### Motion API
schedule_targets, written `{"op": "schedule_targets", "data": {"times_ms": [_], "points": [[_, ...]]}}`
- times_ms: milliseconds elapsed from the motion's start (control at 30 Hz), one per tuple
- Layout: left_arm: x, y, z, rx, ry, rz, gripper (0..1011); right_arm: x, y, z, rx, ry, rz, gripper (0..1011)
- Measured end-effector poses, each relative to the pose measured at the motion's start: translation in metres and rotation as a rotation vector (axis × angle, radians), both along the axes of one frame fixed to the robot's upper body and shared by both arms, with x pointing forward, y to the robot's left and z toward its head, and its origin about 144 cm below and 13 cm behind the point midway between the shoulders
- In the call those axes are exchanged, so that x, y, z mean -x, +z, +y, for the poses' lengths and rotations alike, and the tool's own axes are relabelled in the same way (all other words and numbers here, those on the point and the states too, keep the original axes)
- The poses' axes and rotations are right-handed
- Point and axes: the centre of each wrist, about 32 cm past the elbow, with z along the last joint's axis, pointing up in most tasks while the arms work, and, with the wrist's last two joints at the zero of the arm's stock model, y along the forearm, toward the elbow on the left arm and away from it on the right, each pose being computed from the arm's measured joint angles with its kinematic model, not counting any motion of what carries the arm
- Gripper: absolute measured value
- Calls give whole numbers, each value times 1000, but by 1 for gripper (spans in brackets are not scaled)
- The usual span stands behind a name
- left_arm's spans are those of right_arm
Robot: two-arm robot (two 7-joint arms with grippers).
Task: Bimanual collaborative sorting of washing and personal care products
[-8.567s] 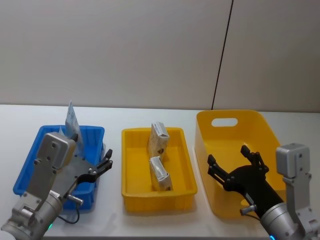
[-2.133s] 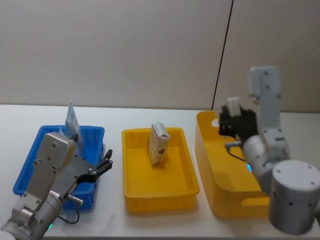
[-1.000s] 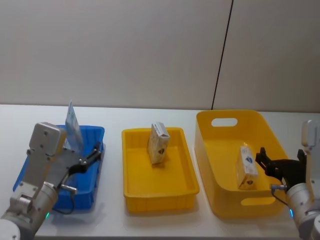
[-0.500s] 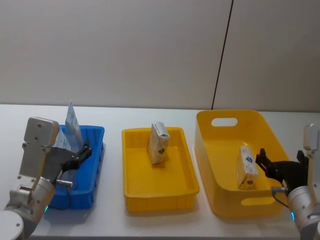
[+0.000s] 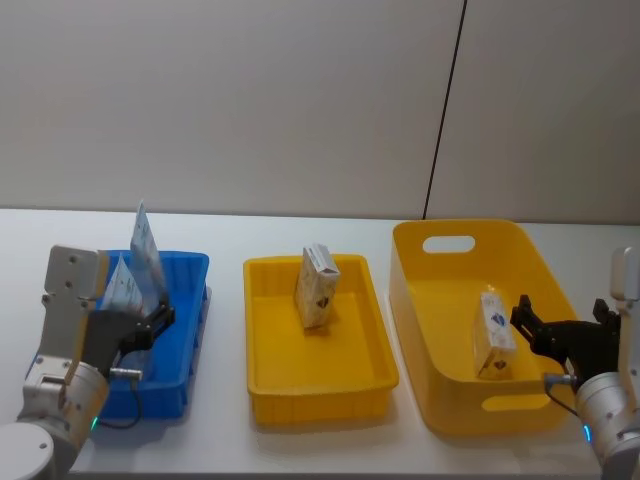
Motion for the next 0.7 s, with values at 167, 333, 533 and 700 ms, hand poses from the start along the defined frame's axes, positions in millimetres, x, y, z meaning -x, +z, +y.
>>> {"op": "schedule_targets", "data": {"times_ms": [167, 333, 533, 700], "points": [[-4, -6, -1, 10, 14, 21, 1001, 1, 1, 1, -2, 2, -4, 1004], [-9, -10, -3, 18, 20, 32, 1001, 2, 2, 1, -3, 4, -7, 1004], [-17, -16, -6, 30, 25, 40, 1001, 3, 3, 2, -2, 5, -10, 1004], [-23, -19, -9, 38, 26, 42, 967, 4, 4, 2, -2, 5, -11, 1004]]}}
